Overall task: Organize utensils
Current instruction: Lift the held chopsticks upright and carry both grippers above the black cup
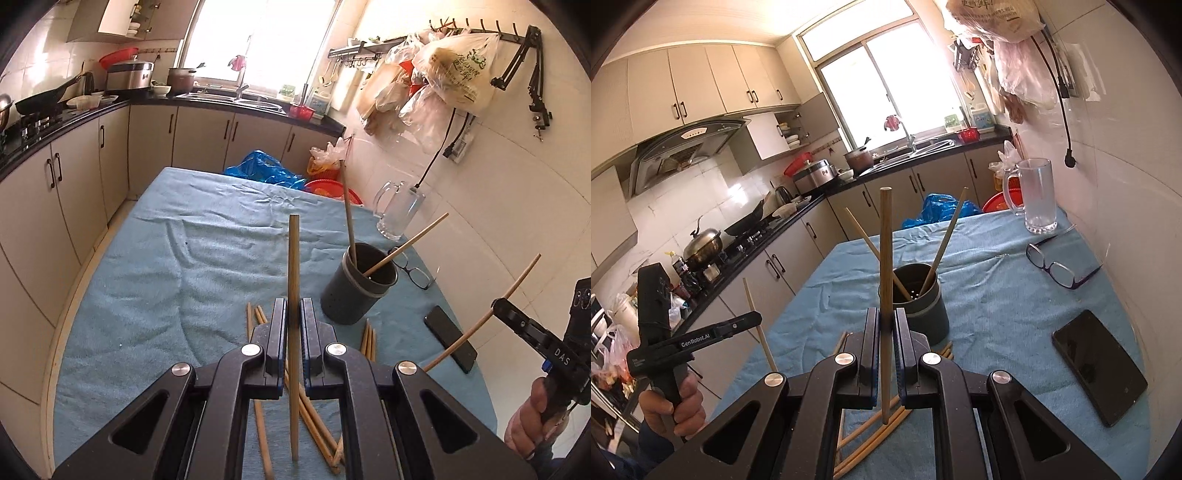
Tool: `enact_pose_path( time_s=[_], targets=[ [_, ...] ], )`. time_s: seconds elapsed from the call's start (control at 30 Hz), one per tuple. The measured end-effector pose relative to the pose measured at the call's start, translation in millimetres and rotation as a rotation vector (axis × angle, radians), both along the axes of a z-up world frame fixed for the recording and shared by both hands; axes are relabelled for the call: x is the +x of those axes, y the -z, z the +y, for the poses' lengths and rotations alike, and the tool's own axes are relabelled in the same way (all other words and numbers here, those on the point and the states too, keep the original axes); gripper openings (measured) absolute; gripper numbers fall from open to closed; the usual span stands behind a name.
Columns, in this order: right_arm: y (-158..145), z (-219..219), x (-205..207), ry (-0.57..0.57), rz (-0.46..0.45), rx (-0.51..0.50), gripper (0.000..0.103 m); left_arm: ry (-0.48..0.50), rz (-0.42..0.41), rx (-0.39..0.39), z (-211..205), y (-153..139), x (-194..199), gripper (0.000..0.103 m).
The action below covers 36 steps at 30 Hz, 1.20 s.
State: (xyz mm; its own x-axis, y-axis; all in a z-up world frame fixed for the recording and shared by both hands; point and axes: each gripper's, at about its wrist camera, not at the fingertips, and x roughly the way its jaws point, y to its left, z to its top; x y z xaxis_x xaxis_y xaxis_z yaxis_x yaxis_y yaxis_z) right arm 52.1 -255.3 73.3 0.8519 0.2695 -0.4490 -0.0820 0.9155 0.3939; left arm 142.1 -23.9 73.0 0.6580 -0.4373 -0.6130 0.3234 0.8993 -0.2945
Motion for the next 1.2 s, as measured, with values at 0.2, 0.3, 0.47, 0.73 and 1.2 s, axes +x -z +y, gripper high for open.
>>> enact_pose_path(
  time_s=[0.2, 0.3, 0.47, 0.73, 1.2],
  targets=[
    [1, -3, 2, -0.003, -0.002, 0.008, 0.008, 0.008, -0.011, 0.003, -5, -4, -1, 0.006],
    [1, -3, 3, -0.001, -0.003, 0.007, 0.008, 0.01, -0.014, 0.002, -6, -5, 0, 0.006],
    [1, -3, 3, -0.003, -0.002, 0.005, 0.008, 0.018, -0.019, 0.001, -8, -7, 0, 0.006],
    [0, -4, 4, 0.0, -0.005, 0.009, 0.008, 0.029, -0.032, -0.003, -11, -14, 0, 0.006],
    [-9, -9, 12, 0.014, -0.02, 0.016, 0.008, 0.067, -0.063, -0.01, -23, -35, 3, 0.006]
  ],
)
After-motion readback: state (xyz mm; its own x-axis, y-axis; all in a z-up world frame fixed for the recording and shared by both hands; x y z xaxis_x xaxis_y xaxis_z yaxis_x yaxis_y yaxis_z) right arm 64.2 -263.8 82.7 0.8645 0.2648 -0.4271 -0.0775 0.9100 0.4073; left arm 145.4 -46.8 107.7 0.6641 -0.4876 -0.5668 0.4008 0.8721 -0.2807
